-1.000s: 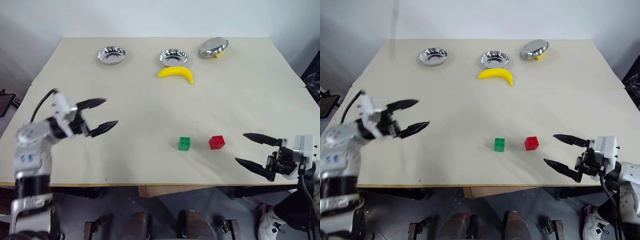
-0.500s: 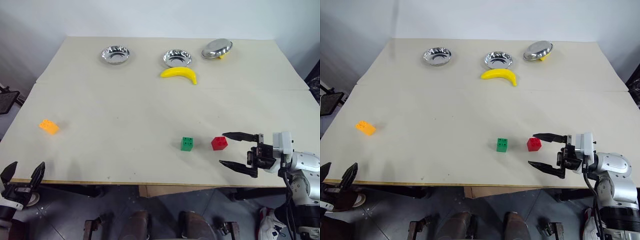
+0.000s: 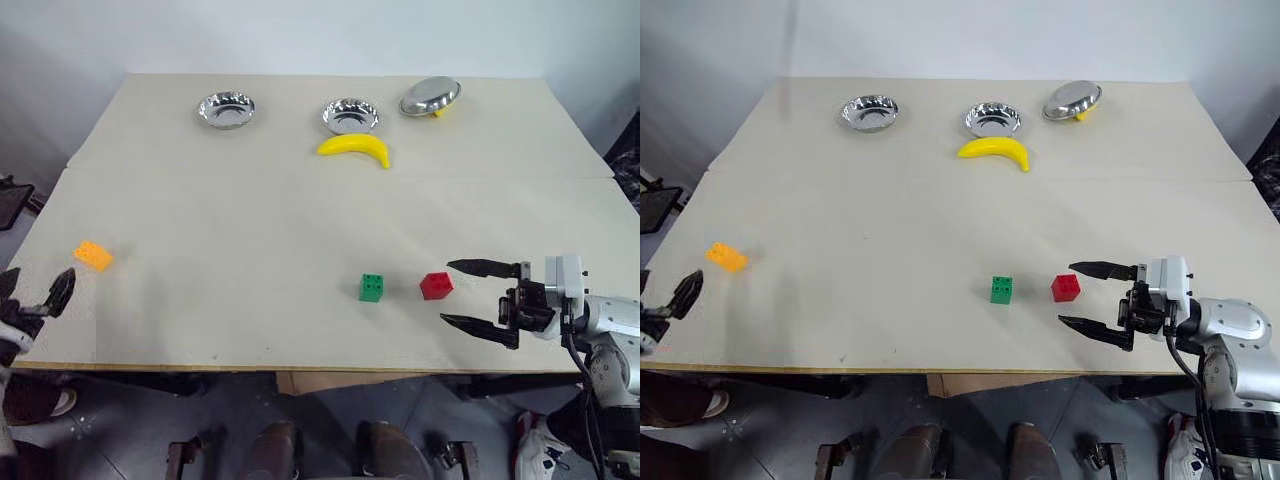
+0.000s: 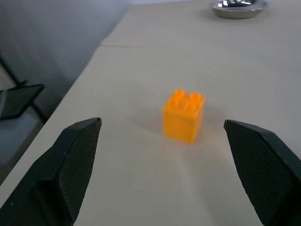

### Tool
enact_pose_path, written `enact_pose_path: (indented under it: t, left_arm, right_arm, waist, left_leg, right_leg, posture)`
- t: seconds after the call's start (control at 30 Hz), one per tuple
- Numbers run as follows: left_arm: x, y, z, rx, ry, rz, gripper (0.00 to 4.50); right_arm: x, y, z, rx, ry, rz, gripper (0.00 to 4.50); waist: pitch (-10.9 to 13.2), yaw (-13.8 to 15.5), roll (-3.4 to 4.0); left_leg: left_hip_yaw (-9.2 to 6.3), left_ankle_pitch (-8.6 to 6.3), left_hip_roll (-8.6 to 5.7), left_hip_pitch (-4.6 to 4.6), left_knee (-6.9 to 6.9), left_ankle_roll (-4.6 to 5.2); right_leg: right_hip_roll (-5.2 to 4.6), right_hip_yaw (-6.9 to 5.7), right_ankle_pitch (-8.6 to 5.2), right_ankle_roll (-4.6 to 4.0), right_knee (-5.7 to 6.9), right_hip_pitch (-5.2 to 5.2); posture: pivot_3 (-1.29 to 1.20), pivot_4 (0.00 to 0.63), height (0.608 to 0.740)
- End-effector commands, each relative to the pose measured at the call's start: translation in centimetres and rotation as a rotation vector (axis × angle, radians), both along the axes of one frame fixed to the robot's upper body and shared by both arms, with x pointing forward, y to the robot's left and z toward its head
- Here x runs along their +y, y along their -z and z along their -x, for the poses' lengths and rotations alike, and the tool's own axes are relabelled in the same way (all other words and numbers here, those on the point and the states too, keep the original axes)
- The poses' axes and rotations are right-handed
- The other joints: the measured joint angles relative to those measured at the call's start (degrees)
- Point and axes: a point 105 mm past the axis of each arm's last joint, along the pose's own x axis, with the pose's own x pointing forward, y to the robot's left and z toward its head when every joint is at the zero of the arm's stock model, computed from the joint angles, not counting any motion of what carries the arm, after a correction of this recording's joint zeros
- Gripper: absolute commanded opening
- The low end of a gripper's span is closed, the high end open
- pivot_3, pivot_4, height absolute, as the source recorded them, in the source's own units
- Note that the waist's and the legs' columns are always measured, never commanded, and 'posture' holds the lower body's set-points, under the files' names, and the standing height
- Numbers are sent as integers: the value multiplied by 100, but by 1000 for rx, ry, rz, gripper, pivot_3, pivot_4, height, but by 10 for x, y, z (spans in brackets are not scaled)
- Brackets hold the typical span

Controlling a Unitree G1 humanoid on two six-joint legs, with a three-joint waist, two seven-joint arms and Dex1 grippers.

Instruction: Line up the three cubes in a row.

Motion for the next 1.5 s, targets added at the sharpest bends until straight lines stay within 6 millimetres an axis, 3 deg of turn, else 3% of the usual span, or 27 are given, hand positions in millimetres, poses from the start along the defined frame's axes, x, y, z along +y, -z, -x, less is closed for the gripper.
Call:
enact_pose_path:
  t: [0.03, 0.27, 0.5, 0.6, 0.87, 1.0, 1.2, 1.33, 1.5]
  left_arm:
    - [0, 3, -19, 108, 65, 1, 4419]
    - [10, -9, -47, 160, 104, -67, 4419]
    - [10, 8, -55, 258, 152, -64, 4419]
    - [13, 8, -56, 269, 148, -65, 3845]
    - [9, 2, -59, 229, 188, -53, 1486]
    - [-23, -15, -60, 159, 417, -74, 1494]
    - [-137, -28, -54, 199, 1065, -390, 1494]
    - [-211, -17, -53, 220, 1386, -465, 1494]
    - [-268, 13, -67, 287, 1506, -537, 1494]
  right_arm:
    - [4, -13, 3, -39, -2, 0, 4500]
    - [10, -15, 8, -31, 16, -14, 4500]
    - [8, -15, 13, -20, 49, -21, 4500]
    - [6, -15, 14, -21, 58, -19, 4500]
    - [4, -12, 15, -20, 71, -16, 4500]
    - [-4, -12, 16, -20, 91, 0, 4500]
    - [-36, -15, 25, -13, 162, 58, 4500]
    - [-59, -8, 43, 5, 197, 114, 4500]
    - [-84, 2, 66, 66, 276, 152, 4500]
  waist:
    - [0, -19, -1]
    - [-1, -102, -4]
    - [-1, -120, -6]
    - [-1, -117, -8]
    - [-3, -110, -15]
    - [-2, -103, -15]
    - [-2, -21, -15]
    - [-3, 51, -14]
    - [-2, 28, -15]
  left_leg:
    - [3, -1, -1, -2, -3, 1]
    - [15, -2, -3, -18, -5, 0]
    - [23, -1, -5, -20, -3, 0]
    - [26, -1, -4, -21, -3, 0]
    - [26, -1, -5, -24, 1, 1]
    - [25, -1, -5, -27, 3, 0]
    - [23, -1, -5, -30, 7, 1]
    - [22, 0, -6, -30, 10, 4]
    - [37, 2, -7, -30, 9, 7]
  right_leg:
    - [0, 2, 0, 0, 13, -9]
    - [1, -9, 0, -1, 62, -57]
    - [-1, -18, 1, -1, 65, -61]
    - [-1, -18, 1, -1, 68, -64]
    - [-2, -18, 1, -1, 69, -65]
    - [-2, -18, 1, -1, 69, -66]
    - [-7, -17, 1, -2, 62, -62]
    - [-5, -17, 1, -2, 59, -54]
    - [8, -17, 1, -1, 57, -53]
  posture:
    - [0, 150, 740]
    - [0, 150, 740]
    - [0, 150, 740]
    - [0, 150, 740]
    - [0, 150, 740]
    - [0, 150, 740]
    - [0, 150, 740]
    - [0, 150, 740]
    - [0, 150, 740]
